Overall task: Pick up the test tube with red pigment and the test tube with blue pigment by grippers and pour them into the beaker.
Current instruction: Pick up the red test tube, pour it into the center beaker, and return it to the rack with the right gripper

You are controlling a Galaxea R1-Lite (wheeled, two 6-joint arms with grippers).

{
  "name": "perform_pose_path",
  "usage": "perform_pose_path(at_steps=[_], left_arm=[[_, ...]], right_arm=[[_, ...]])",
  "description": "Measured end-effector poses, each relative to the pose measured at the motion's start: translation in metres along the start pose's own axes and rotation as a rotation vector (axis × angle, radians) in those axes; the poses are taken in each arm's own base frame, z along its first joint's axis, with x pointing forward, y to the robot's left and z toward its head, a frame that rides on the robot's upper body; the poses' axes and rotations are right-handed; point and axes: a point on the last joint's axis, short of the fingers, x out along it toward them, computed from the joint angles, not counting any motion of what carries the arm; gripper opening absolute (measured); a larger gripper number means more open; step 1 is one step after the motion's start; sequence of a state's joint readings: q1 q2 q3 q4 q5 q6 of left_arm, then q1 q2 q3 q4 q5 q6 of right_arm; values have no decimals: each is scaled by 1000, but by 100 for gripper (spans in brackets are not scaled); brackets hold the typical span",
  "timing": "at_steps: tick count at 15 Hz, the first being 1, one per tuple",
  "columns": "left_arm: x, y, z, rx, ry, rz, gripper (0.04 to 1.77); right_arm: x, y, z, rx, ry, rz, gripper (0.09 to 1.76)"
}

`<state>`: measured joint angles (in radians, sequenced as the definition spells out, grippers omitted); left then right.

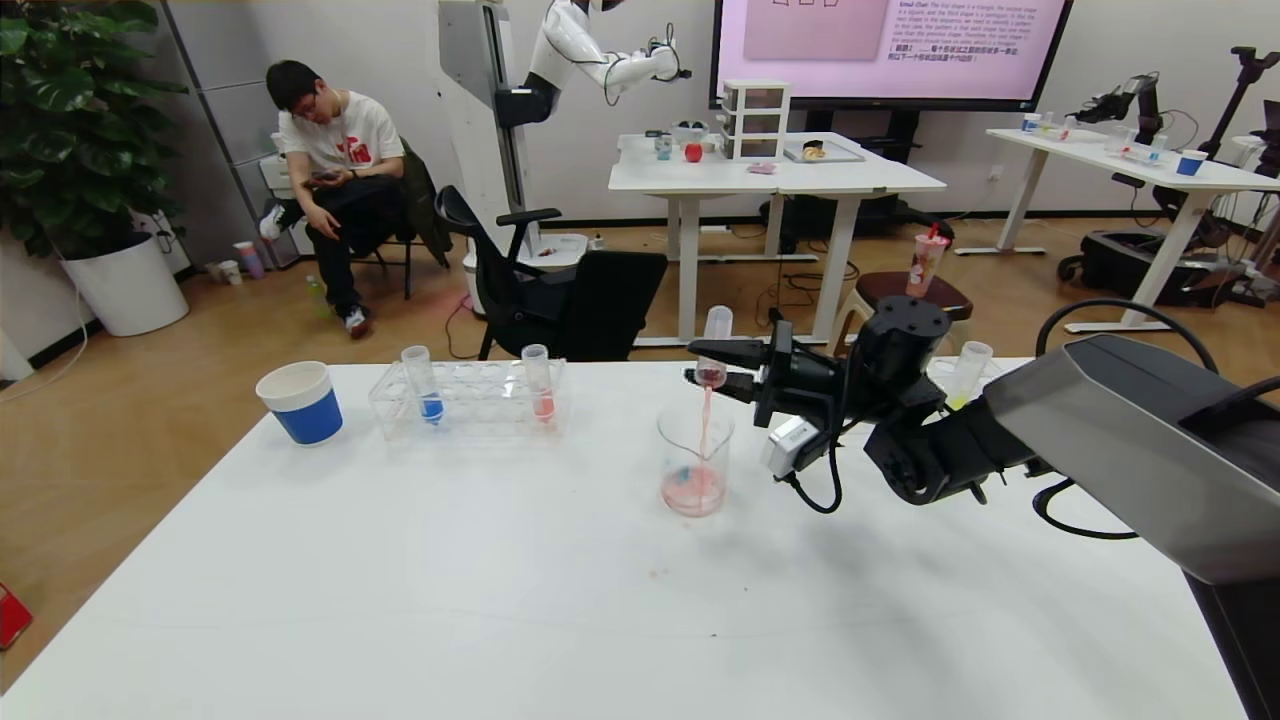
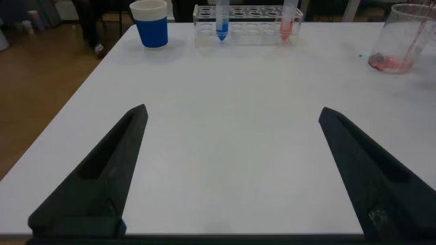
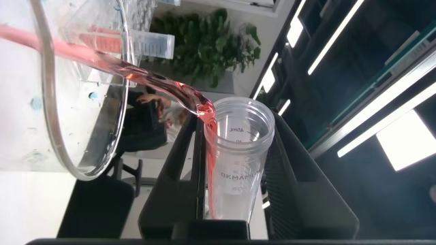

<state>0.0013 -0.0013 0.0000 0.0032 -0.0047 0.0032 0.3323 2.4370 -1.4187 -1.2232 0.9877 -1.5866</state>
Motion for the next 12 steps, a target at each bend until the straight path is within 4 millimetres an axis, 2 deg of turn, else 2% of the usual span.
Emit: perform_pose_path(at_steps=[4,8,10,12], left_arm=[[0,0,0,0,0,0,175],[0,0,0,0,0,0,175],[0,0,0,0,0,0,175],[0,0,0,0,0,0,175]], right_arm=[[1,4,5,-88,-9,10,52],[-1,8,8,-78,-7,18,52],[0,-1,7,-35,7,8,52],[-2,-19,5,101,46,-18,52]])
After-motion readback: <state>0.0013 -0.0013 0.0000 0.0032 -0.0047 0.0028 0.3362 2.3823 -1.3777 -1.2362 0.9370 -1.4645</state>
